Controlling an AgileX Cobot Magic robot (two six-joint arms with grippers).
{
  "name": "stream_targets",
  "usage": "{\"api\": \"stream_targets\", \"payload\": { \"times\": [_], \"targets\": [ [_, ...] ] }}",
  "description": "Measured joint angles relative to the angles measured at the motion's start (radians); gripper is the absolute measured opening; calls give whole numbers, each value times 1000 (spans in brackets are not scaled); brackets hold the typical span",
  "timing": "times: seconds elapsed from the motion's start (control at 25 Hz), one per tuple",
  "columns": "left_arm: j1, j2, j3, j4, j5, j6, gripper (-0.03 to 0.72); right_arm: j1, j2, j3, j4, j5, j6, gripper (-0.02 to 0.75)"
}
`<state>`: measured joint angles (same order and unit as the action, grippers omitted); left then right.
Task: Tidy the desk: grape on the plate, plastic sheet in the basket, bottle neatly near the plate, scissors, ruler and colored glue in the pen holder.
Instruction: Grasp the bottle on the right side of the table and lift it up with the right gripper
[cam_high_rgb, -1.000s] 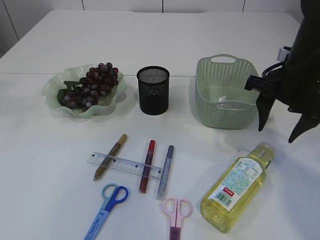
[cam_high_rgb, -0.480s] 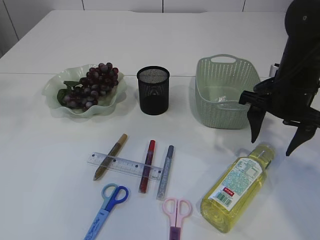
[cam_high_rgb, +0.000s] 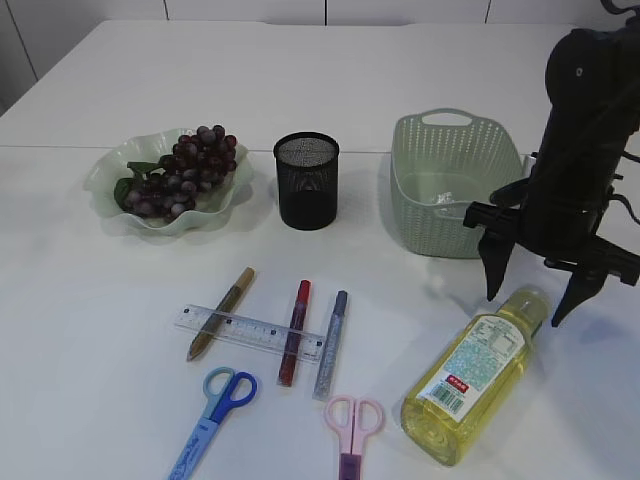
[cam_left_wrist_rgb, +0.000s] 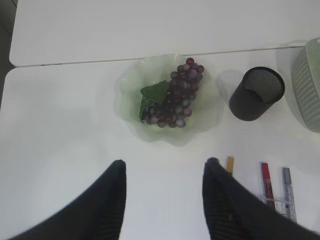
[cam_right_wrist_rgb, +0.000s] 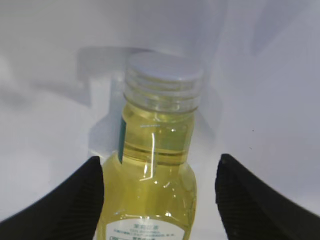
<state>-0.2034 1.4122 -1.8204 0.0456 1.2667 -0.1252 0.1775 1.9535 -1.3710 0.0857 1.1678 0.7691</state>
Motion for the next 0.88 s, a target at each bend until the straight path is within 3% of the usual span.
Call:
{"api": "stream_targets", "payload": {
  "times": [0.88],
  "targets": [
    [0, 28, 0, 0, 0, 0, 362, 0, 22, 0, -18, -46, 2, 544]
  ]
}}
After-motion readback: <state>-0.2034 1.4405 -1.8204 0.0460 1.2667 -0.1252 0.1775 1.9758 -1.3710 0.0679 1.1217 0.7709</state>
